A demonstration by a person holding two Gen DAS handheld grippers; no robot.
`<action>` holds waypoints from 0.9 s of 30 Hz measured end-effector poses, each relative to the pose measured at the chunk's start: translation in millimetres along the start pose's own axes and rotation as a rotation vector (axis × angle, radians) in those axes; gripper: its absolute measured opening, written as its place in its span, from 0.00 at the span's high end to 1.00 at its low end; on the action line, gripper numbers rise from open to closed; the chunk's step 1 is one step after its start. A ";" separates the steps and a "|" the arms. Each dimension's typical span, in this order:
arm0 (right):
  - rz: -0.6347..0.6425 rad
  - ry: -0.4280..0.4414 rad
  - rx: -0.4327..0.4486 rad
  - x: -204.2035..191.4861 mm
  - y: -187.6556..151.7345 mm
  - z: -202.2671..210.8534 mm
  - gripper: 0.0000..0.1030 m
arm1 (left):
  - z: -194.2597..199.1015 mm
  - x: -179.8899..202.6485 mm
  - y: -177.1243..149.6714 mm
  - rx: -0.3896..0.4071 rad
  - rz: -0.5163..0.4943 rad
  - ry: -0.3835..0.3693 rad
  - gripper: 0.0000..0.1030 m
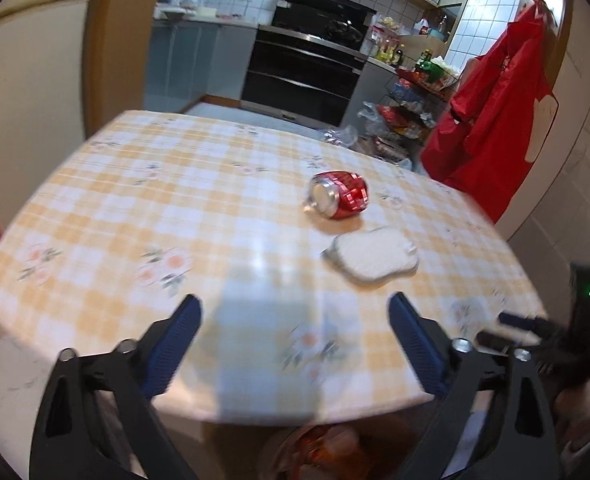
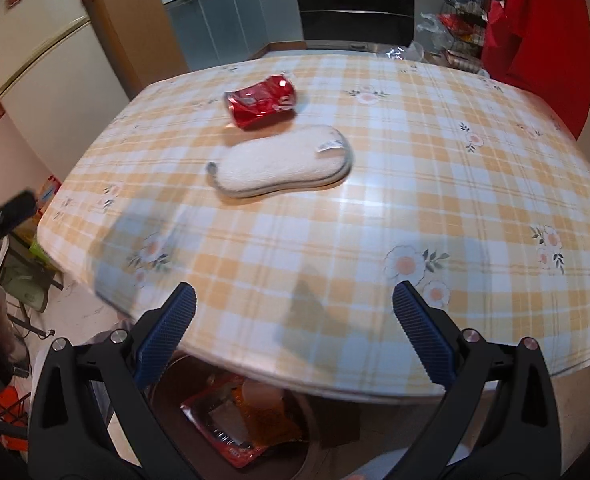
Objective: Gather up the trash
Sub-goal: 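Move both tools back toward the red can and white foam tray, then grasp the crushed red can with the left gripper while the right gripper grasps the white foam tray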
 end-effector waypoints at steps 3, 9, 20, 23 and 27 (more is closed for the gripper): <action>-0.004 -0.012 0.002 9.3 11.2 -12.9 0.06 | -38.7 10.4 28.3 -0.011 0.029 -0.046 0.22; -0.029 -0.004 0.002 25.9 39.2 -42.6 0.06 | -126.8 25.3 73.8 -0.060 0.090 -0.098 0.34; -0.029 0.048 -0.018 42.8 82.2 -96.6 0.14 | -238.2 19.0 95.4 -0.139 0.207 -0.092 0.38; -0.034 0.068 -0.014 43.0 88.9 -103.7 0.14 | -249.9 19.6 96.9 -0.144 0.207 -0.088 0.39; -0.035 0.099 -0.014 35.8 98.9 -115.5 0.14 | -259.5 19.3 96.1 -0.161 0.209 -0.084 0.61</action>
Point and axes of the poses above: each gripper's, at about its wrist camera, not at the fingertips, and z roughly against the way its jaws point, x to its right, y to its top, the point moved 9 cm from there along -z, roughly the way its jaws point, and after that the axes turned 11 degrees about -z, right-handed, at the moved point
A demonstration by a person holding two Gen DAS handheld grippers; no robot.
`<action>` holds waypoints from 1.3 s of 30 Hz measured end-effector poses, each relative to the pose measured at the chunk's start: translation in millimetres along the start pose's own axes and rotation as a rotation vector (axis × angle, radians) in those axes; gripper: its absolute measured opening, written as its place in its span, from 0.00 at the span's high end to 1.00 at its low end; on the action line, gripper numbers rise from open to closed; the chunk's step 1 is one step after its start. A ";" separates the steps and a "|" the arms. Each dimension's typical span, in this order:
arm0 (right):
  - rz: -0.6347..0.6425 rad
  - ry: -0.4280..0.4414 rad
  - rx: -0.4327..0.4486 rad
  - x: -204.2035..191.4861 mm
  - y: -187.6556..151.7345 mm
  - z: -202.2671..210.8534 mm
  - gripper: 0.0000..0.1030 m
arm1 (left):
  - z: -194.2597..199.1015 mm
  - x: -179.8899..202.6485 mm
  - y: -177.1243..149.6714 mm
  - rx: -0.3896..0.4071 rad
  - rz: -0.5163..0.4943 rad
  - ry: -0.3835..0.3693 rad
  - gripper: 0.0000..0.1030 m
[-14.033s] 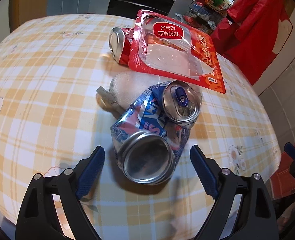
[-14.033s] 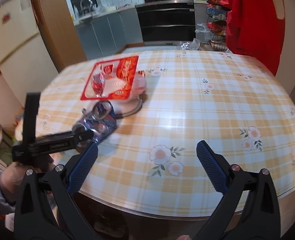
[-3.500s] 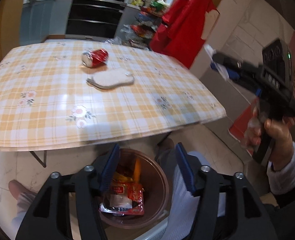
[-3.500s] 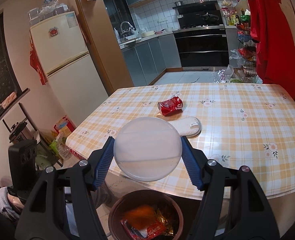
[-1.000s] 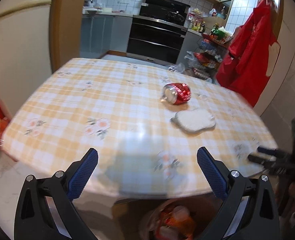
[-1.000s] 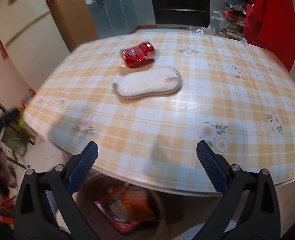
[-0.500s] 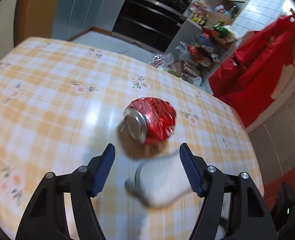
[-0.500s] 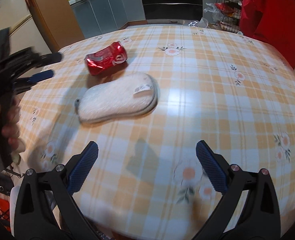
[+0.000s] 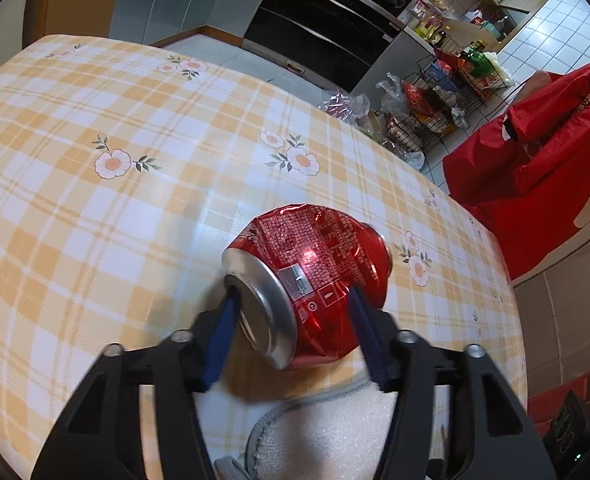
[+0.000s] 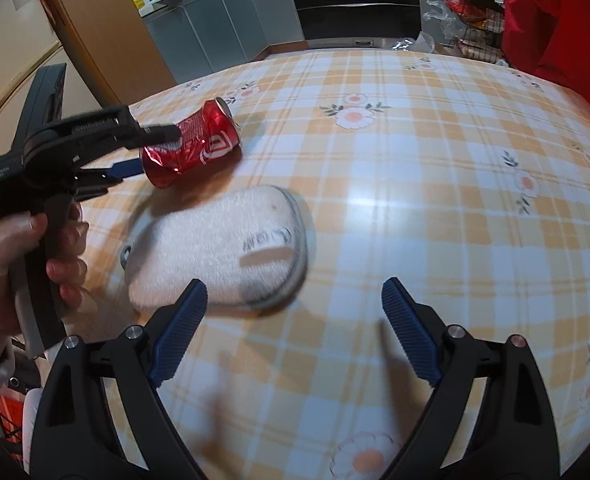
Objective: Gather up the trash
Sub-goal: 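Grasp the crushed red can with the left gripper while the right gripper grasps the white foam tray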
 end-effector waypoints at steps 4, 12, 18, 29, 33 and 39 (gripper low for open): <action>0.012 0.022 0.000 -10.9 7.7 -11.0 0.14 | 4.6 -7.4 -1.5 0.013 -0.004 0.011 0.78; -0.030 0.066 -0.032 -19.2 31.5 -42.4 0.17 | 52.5 -18.0 -6.4 0.078 -0.106 0.007 0.79; 0.072 0.044 -0.062 -36.0 32.1 -49.9 0.42 | 106.9 -35.0 -19.9 0.127 -0.134 0.030 0.79; 0.158 0.099 0.037 -69.8 29.4 19.7 0.79 | 183.6 -43.7 -67.9 0.177 -0.163 0.064 0.79; 0.169 0.110 0.100 -78.6 32.4 57.9 0.86 | 205.8 -40.4 -76.8 0.203 -0.167 0.065 0.79; 0.185 0.118 0.169 -90.8 30.4 103.8 0.92 | 236.0 -33.5 -89.1 0.238 -0.170 0.060 0.79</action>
Point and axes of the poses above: each gripper's, at about its wrist camera, not at the fingertips, and z roughly against the way its jaws point, x to its right, y to its top, the point moved 9 cm from there along -z, roughly the way its jaws point, and after that the axes turned 11 degrees about -z, right-handed, at the moved point
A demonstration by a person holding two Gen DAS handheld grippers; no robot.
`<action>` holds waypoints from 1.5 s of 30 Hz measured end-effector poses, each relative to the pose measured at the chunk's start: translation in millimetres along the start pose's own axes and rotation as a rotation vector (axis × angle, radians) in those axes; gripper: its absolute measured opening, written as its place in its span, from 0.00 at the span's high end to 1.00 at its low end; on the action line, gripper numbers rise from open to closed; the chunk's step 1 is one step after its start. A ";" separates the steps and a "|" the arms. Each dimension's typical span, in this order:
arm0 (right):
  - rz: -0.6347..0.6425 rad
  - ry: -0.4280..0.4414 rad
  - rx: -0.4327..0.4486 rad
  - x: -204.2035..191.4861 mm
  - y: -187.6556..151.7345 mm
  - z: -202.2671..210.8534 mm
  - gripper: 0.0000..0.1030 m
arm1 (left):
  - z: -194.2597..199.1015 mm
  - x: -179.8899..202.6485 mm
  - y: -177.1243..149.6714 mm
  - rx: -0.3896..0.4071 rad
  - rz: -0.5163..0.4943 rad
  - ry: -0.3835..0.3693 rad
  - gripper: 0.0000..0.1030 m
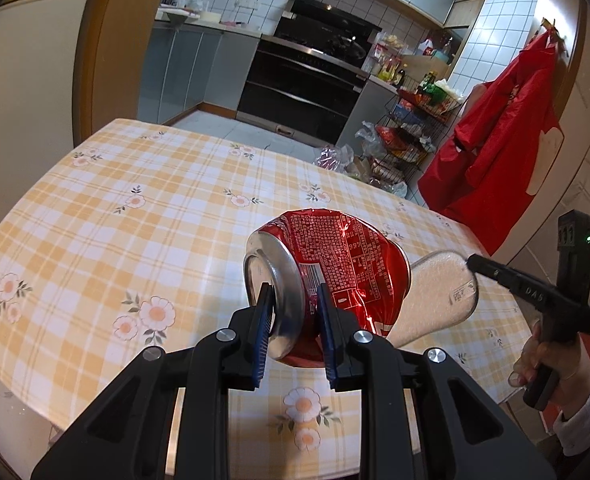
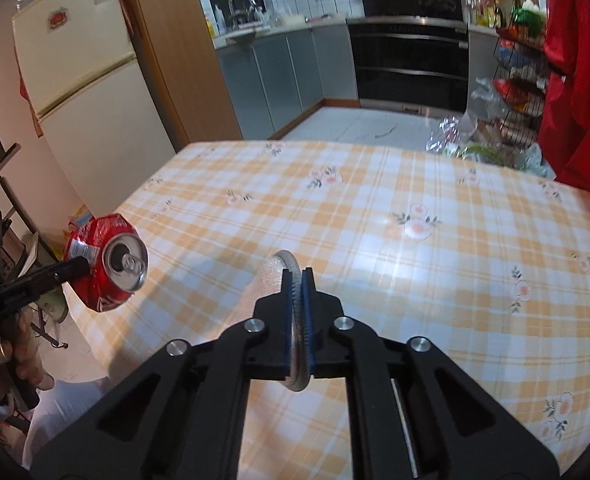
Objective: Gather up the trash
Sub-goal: 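Grasp the crushed red can with the left gripper while the right gripper grasps the white foam tray, then carry the red can and white foam tray over the bin and open both grippers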
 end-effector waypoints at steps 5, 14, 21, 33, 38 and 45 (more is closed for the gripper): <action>0.013 -0.005 0.034 -8.1 1.3 28.1 0.93 | 22.1 5.4 -4.7 0.021 -0.001 -0.003 0.79; -0.008 -0.005 0.008 -11.3 -25.2 39.4 0.93 | 38.5 9.4 -21.6 0.014 0.016 -0.020 0.79; -0.014 -0.038 -0.014 -4.6 -33.2 37.8 0.73 | 43.8 11.0 -25.6 0.014 0.021 -0.020 0.79; -0.049 0.006 -0.004 -5.4 -32.3 52.3 0.91 | 49.3 16.8 -21.3 0.018 -0.008 -0.033 0.79; -0.067 0.023 0.025 -10.6 -27.5 71.1 0.91 | 60.4 17.9 -22.4 0.020 -0.023 -0.040 0.79; -0.055 0.048 0.071 -27.5 -26.9 111.7 0.91 | 85.7 24.9 -28.4 0.024 -0.044 -0.059 0.79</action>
Point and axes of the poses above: each gripper's, at about its wrist camera, not at the fingertips, and z roughly against the way its jaws point, x to its right, y to its top, the point moved 9 cm from there along -z, roughly the way its jaws point, and after that the axes turned 11 degrees about -z, right-handed, at the moved point
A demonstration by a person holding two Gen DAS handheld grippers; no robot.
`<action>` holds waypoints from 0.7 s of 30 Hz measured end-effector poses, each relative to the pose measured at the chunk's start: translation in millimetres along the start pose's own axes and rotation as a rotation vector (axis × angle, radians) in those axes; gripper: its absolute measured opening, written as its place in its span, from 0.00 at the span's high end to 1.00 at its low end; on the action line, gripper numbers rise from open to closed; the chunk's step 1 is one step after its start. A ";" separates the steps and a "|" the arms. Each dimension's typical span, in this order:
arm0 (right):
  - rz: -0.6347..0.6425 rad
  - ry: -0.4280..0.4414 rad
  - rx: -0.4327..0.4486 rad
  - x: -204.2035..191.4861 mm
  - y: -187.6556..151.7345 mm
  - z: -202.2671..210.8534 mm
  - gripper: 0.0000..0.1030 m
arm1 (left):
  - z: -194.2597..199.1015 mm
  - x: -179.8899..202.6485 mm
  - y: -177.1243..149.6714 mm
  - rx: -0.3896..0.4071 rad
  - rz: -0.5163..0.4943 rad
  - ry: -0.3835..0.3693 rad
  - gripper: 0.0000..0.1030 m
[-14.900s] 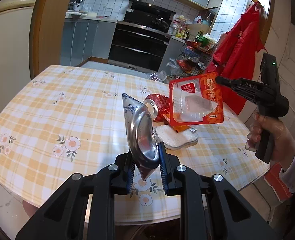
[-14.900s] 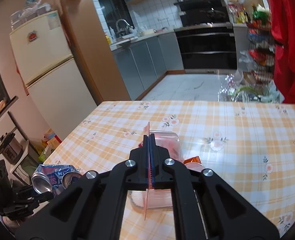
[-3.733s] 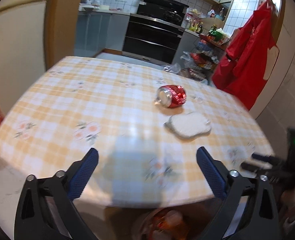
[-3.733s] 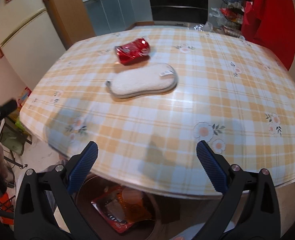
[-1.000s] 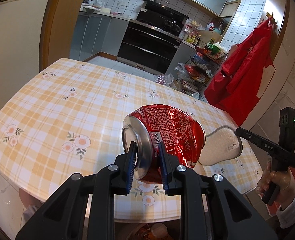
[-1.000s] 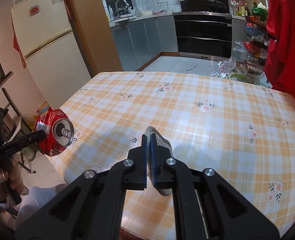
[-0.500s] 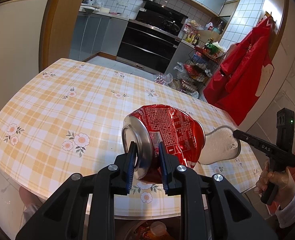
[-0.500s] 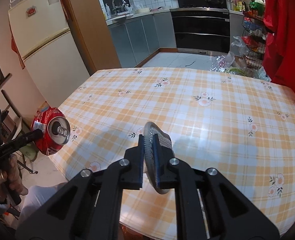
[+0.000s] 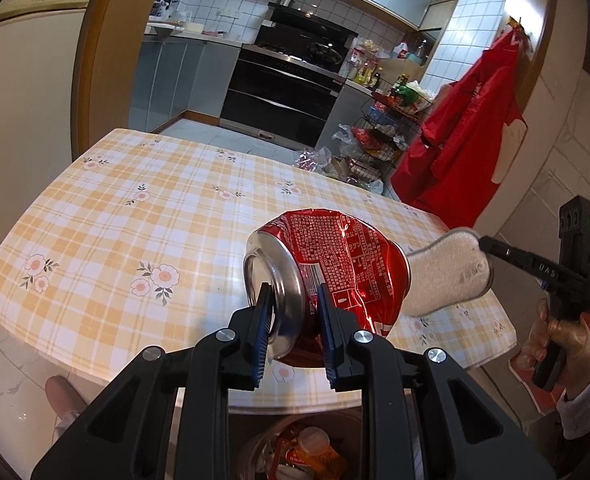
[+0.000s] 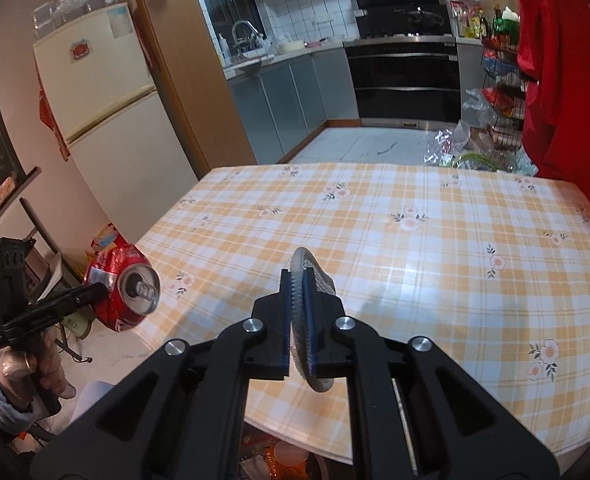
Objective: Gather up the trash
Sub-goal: 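Carry the red can and white foam tray over the bin and open both grippers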
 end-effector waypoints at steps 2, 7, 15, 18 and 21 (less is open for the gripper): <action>0.004 0.009 0.012 -6.7 -0.8 11.5 0.91 | 8.7 6.7 -4.3 -0.005 -0.021 -0.008 0.79; 0.021 0.031 0.043 -26.9 -8.6 44.7 0.91 | 27.3 23.4 -22.6 -0.035 -0.072 -0.025 0.78; 0.037 0.054 0.070 -51.0 -37.4 92.6 0.91 | 46.9 52.5 -66.2 -0.111 -0.120 -0.061 0.78; 0.035 0.058 0.076 -55.0 -47.2 106.0 0.91 | 46.9 65.4 -79.9 -0.140 -0.113 -0.093 0.78; 0.034 0.061 0.083 -58.3 -54.9 118.2 0.91 | 45.4 78.2 -89.5 -0.158 -0.124 -0.118 0.78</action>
Point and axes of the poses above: each gripper's, at about its wrist camera, not at the fingertips, and z roughly against the way its jaws point, x to its right, y to its top, the point moved 9 cm from there along -z, roughly the way its jaws point, and after that the axes turned 11 degrees about -z, right-handed, at the moved point
